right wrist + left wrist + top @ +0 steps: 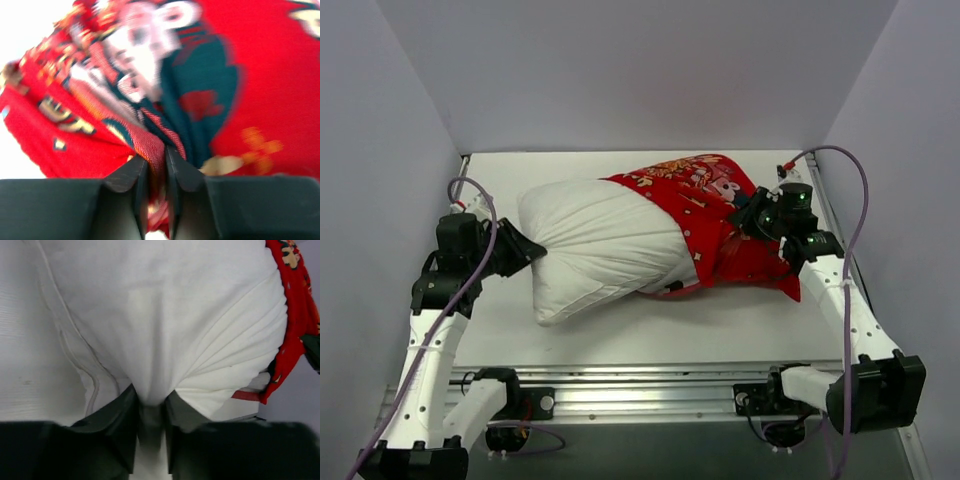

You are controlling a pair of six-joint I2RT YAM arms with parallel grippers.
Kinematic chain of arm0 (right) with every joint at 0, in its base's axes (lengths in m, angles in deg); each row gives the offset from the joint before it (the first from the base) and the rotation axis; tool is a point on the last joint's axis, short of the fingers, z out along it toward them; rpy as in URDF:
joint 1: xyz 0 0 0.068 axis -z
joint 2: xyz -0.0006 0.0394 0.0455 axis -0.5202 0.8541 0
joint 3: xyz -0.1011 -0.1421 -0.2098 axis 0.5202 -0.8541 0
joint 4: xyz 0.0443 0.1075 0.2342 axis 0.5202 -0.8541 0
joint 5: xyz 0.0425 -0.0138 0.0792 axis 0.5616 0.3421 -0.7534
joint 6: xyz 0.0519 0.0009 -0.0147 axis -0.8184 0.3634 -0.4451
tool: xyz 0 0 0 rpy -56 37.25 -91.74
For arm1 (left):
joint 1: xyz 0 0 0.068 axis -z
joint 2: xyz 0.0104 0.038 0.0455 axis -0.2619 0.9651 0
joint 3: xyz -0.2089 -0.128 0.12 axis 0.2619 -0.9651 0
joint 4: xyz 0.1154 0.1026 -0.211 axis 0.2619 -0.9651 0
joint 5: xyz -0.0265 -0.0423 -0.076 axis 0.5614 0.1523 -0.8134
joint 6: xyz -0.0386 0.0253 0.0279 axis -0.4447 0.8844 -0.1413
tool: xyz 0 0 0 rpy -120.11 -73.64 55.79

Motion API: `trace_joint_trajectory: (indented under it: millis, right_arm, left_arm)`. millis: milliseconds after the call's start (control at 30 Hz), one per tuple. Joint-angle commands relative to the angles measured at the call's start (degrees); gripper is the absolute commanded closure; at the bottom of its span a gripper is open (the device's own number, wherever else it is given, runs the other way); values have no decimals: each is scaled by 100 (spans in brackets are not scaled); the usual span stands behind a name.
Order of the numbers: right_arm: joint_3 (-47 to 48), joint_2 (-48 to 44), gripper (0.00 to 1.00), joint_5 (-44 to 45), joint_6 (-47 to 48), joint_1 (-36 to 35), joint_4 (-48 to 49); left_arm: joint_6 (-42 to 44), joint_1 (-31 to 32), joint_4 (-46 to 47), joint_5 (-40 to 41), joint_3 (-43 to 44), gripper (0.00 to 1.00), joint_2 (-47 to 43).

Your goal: Remove the pillowcase from the pillow

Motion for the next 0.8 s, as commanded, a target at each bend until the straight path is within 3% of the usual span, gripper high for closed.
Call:
trace_joint_trajectory:
  millis: [0,33,67,167,267,467,767]
  right_arm:
    - [-159,-776,83,1027,626,-123,360]
    - [-221,-900,78,912,652,-264,351]
    - [-300,-1127,68,815,687,-517,342]
    - [-301,-1436,52,586,810,-879,272]
    - [-161,-1455,38,401,907,-1143,289]
    - [270,-858,24,760,1153,-1714,403]
    - [877,109,23,1534,1575,-2409,659]
  left_arm:
    - [613,-450,-347,698,186,57,-575]
    - [666,-449,-408,418,221,46,-628]
    - [727,-449,-496,294,325,28,-689]
    - [947,-248,-523,-49,693,12,-542]
    - [1044,-90,-296,63,985,5,-69]
    - [1343,1147,399,1196,1802,6,1748]
    - [755,1572,1173,1303,2656,6,3950]
